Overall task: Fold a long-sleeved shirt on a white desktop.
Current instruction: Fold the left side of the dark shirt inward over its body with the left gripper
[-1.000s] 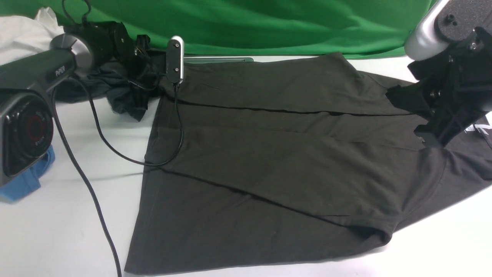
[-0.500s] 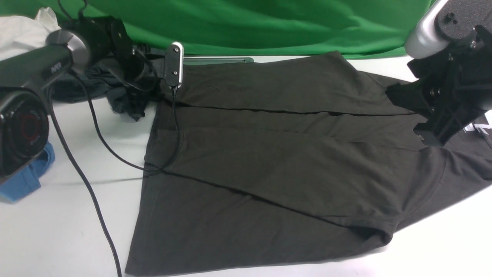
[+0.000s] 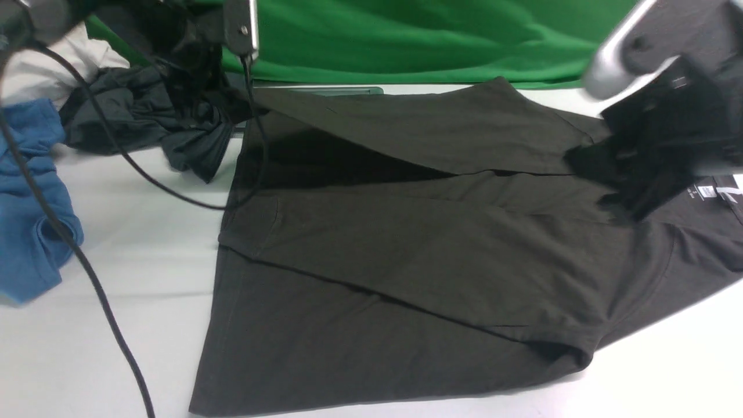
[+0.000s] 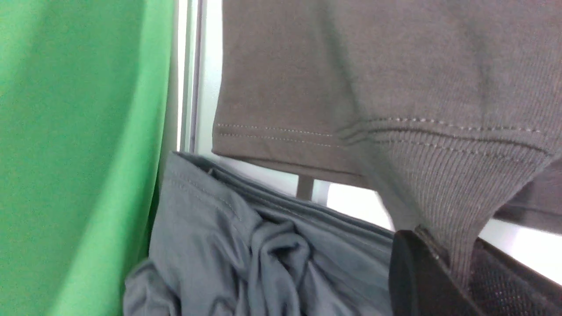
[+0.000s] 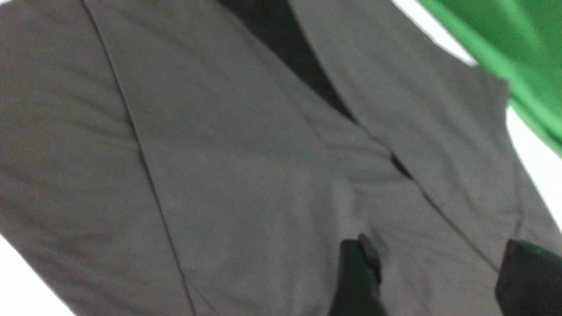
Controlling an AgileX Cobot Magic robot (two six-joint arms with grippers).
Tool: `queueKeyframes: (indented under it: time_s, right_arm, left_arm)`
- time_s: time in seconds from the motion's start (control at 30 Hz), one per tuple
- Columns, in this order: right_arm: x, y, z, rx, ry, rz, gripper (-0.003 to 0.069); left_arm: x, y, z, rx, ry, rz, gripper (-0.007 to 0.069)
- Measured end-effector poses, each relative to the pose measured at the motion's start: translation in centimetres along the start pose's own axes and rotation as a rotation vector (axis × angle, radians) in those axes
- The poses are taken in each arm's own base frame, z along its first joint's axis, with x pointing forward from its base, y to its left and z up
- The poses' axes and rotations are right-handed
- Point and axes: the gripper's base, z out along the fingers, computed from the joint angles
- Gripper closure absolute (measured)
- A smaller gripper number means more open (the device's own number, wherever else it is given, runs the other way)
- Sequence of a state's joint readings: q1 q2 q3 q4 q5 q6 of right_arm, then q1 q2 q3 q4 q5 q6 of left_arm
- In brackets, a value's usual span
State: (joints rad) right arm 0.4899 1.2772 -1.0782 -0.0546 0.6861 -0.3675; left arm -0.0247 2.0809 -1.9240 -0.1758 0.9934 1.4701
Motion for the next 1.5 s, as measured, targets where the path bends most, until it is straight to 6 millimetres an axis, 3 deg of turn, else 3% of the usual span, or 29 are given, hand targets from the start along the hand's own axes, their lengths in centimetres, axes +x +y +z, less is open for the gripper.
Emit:
queueKeyframes:
  time_s: [0.13, 0.23, 0.27, 0.37, 0.4, 0.57, 0.7, 1.0, 1.1, 1.27, 1.33, 1.4, 1.5]
  right_arm:
    - [0.0, 0.1, 3.3, -0.017, 0.037, -0.047, 0.0172]
    - [0.3, -0.6, 8.6, -0.005, 0.036, -0.097, 0.0103]
    - [0.4, -0.6, 8.8, -0.004, 0.035, -0.103, 0.0099]
    - [1.1, -0.7, 13.7, 0.010, 0.009, -0.160, 0.0088]
    - [1.0, -0.7, 13.9, 0.015, -0.002, -0.165, 0.0088]
    - [2.7, -0.1, 20.2, 0.029, -0.032, -0.250, 0.0084]
    - [3.2, -0.6, 23.8, 0.048, -0.048, -0.250, 0.0083]
    - [2.2, -1.5, 24.9, 0.109, -0.137, -0.241, 0.0085]
    - [2.0, -1.6, 25.1, 0.134, -0.175, -0.269, 0.0119]
    - [2.4, -1.4, 25.9, 0.141, -0.176, -0.330, 0.0321]
    - [2.5, -1.4, 25.9, 0.141, -0.174, -0.336, 0.0459]
    - [2.5, -1.4, 25.9, 0.138, -0.169, -0.337, 0.0551]
    - [2.6, -1.4, 25.5, 0.112, -0.128, -0.339, 0.0626]
  left_arm:
    - [-0.1, -0.6, -1.5, -0.012, -0.006, -0.021, 0.0575]
    - [-0.3, -1.3, -3.0, -0.039, -0.011, -0.025, 0.0575]
    - [-0.3, -1.3, -3.2, -0.046, -0.012, -0.024, 0.0575]
    - [-0.4, -1.5, -3.9, -0.069, -0.016, -0.025, 0.0575]
    - [-0.4, -1.5, -3.9, -0.067, -0.016, -0.025, 0.0575]
    - [-0.7, -1.6, -4.7, -0.083, -0.038, -0.035, 0.0575]
    - [-1.0, -1.7, -5.2, -0.083, -0.057, -0.042, 0.0575]
    - [-1.0, -2.1, -5.2, -0.038, -0.055, -0.047, 0.0575]
    - [-1.0, -2.2, -5.2, -0.029, -0.057, -0.049, 0.0575]
    - [-1.0, -2.5, -5.2, 0.004, -0.055, -0.057, 0.0575]
    - [-1.0, -2.6, -5.3, 0.023, -0.053, -0.059, 0.0575]
    - [-1.0, -2.7, -5.2, 0.032, -0.052, -0.061, 0.0575]
    - [-0.9, -3.3, -5.3, 0.053, -0.048, -0.067, 0.0575]
